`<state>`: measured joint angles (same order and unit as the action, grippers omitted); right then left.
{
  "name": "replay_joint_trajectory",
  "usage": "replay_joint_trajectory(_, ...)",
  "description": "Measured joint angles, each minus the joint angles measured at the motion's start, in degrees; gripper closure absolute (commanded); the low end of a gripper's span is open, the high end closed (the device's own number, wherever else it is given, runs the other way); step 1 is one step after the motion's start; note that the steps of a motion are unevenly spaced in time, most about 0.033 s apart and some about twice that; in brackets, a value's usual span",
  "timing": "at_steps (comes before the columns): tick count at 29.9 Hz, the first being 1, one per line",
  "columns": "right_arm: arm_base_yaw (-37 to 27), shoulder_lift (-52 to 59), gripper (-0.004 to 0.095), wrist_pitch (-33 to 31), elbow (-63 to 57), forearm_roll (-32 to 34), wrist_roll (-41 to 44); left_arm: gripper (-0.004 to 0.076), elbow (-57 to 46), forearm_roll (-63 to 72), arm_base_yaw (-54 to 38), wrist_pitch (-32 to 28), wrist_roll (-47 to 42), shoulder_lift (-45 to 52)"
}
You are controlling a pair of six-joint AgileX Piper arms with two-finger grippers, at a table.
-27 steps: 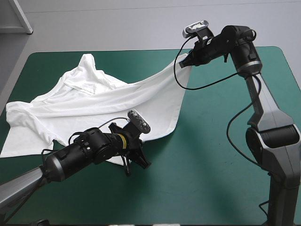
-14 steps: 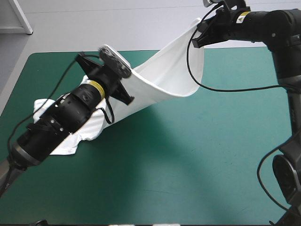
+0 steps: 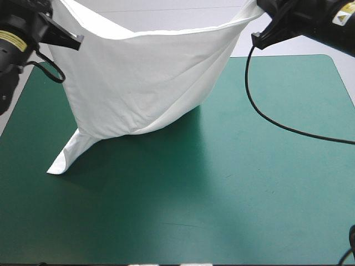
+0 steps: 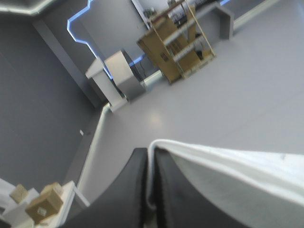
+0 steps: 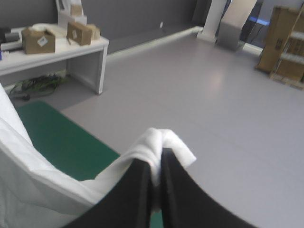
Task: Fold the cloth
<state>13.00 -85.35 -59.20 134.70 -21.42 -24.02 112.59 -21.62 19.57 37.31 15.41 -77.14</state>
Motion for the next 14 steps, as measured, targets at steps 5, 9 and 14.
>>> replay_joint_trajectory(5,0.0,5.22,0.0923,3.9,0.18,-0.69,-0.69,0.0701,11.69,2.5,-0.05,2.81,2.12,-2.36)
replay_joint_trajectory(9,0.0,8.55,0.0923,5.23,0.22,-0.86,-1.47,0.0694,16.36,5.12,-0.48,5.36,2.89,-3.46)
replay_joint_trajectory(14,0.0,12.2,0.0923,6.25,0.43,-0.56,-2.36,0.0694,21.93,10.87,-0.52,9.95,4.72,-3.51)
